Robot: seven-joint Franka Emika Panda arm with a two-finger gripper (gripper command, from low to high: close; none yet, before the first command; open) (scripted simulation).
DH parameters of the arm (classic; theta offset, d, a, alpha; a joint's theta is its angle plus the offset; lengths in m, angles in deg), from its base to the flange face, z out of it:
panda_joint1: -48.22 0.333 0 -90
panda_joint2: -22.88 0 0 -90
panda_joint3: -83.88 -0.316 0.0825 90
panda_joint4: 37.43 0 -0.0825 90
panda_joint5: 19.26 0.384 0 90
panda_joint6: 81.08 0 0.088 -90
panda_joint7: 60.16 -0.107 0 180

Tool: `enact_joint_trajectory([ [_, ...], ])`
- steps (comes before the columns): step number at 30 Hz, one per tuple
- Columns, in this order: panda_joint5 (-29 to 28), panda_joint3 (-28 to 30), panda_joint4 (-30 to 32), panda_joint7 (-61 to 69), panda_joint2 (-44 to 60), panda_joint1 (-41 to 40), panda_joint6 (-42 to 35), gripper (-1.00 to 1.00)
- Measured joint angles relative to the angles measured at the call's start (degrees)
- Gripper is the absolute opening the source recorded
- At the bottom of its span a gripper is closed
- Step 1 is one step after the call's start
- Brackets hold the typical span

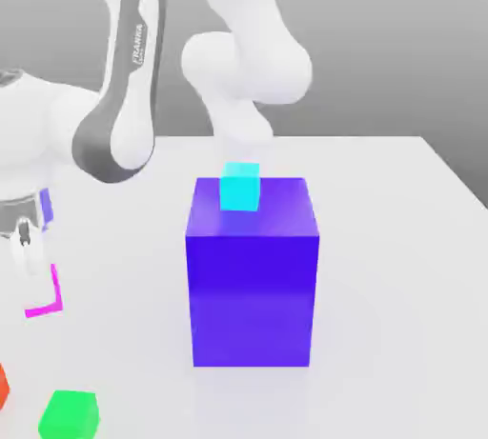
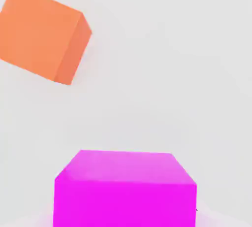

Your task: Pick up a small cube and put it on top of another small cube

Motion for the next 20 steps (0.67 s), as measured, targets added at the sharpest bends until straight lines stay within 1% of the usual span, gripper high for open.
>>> enact_joint_trajectory([
  [5,-1.8,-3.8,-9.3,-2.0,4.0,4.9,-5.3,-1.00],
  [7,-2.4,-4.1,-10.7,-2.5,7.3,5.8,-3.4,-1.00],
  [9,-2.9,-3.8,-11.3,-2.9,11.3,6.3,0.0,-1.00],
  [10,-3.1,-3.7,-11.4,-3.0,12.6,6.4,1.2,1.00],
  [16,-3.2,-3.6,-11.5,-3.1,13.2,6.5,1.7,1.00],
  [20,-2.5,-4.0,-11.1,-2.6,7.5,6.2,-3.7,1.00],
])
